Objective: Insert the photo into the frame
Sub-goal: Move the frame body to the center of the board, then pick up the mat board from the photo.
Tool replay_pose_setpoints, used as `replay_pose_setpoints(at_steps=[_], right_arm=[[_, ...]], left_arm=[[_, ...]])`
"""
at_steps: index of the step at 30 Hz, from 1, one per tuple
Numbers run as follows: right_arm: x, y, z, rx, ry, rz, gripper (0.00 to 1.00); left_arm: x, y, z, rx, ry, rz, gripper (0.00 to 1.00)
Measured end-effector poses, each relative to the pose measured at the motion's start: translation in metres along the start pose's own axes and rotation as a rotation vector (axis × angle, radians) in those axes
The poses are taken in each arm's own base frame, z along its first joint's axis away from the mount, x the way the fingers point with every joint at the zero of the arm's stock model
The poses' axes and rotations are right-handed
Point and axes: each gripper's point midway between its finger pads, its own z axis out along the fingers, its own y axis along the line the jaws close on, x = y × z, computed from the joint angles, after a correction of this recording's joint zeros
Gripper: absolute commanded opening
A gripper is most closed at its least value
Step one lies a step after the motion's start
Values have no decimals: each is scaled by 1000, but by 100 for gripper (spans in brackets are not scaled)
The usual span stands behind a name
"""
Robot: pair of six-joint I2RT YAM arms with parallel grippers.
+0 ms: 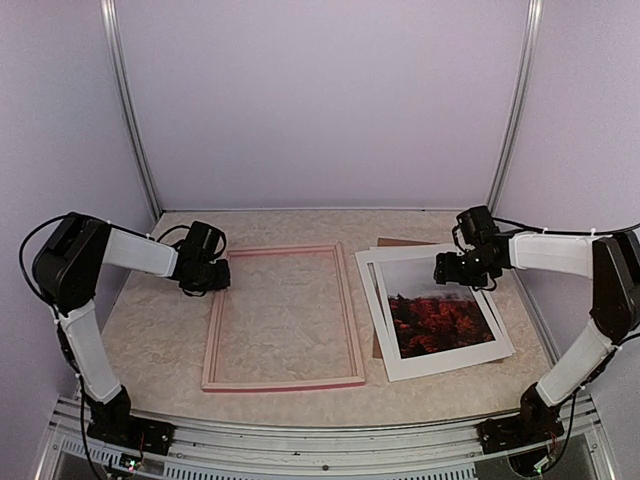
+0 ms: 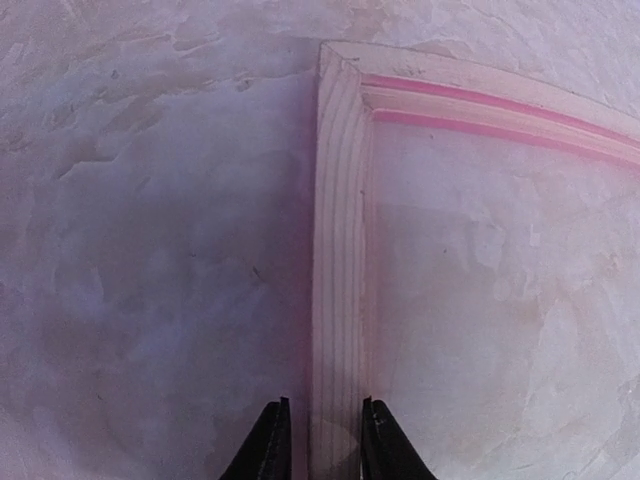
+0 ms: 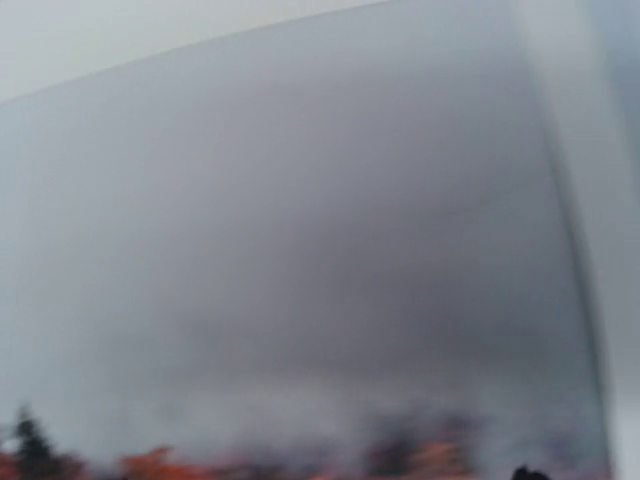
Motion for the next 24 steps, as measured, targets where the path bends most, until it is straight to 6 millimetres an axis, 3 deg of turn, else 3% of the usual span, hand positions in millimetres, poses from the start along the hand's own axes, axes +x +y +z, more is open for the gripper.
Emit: replay_pose_setpoints(at_steps=[5,10,18,21,24], right_arm=[[-7,-27,1,62,-10,7,81],[-7,-52,6,128,4,5,78],[3,-87,32,208,92,1,73],[2,-92,38,215,105,-2,69],[0,-93,44,212,116,-3,64]], left_arm=[[-12,7,3,4,-16,-24,67],[-31,10,-11,11,-68,-40,87],[-91,0,-92,116,-288,-95,94],[-99,-4,-115,159,-341,-107,94],[-96,-5,-124,181,-349,-107,94]])
